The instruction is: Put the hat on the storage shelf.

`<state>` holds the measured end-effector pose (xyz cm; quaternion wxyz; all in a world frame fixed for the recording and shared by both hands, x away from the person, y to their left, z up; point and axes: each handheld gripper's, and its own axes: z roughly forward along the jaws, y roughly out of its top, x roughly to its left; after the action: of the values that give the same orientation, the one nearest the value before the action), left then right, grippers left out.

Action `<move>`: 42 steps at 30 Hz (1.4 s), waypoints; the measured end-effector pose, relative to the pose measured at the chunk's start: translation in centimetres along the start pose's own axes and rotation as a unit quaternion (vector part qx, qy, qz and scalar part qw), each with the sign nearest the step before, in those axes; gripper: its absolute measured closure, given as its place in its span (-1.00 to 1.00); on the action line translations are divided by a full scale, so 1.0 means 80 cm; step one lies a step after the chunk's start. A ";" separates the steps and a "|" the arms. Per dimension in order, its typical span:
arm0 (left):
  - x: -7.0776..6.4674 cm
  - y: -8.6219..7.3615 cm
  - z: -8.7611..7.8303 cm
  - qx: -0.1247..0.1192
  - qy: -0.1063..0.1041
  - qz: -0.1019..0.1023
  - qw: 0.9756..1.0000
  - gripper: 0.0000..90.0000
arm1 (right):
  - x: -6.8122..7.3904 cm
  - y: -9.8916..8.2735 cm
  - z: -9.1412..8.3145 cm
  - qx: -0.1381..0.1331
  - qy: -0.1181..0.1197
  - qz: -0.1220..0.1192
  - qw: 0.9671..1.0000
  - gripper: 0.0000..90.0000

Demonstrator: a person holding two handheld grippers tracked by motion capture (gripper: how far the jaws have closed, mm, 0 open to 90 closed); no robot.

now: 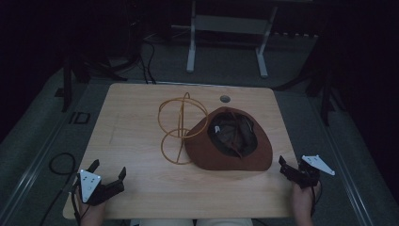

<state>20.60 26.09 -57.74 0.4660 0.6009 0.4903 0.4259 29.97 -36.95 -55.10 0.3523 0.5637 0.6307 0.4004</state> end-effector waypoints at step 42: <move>-0.026 0.020 -0.016 0.009 0.003 0.034 0.999 -0.92 | 0.092 0.132 0.106 0.069 0.125 -0.076 0.987 -0.68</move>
<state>19.36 24.08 -56.02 0.4446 0.6199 0.4750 0.4387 41.27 -28.27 -49.18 0.2604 0.4821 0.7370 0.3956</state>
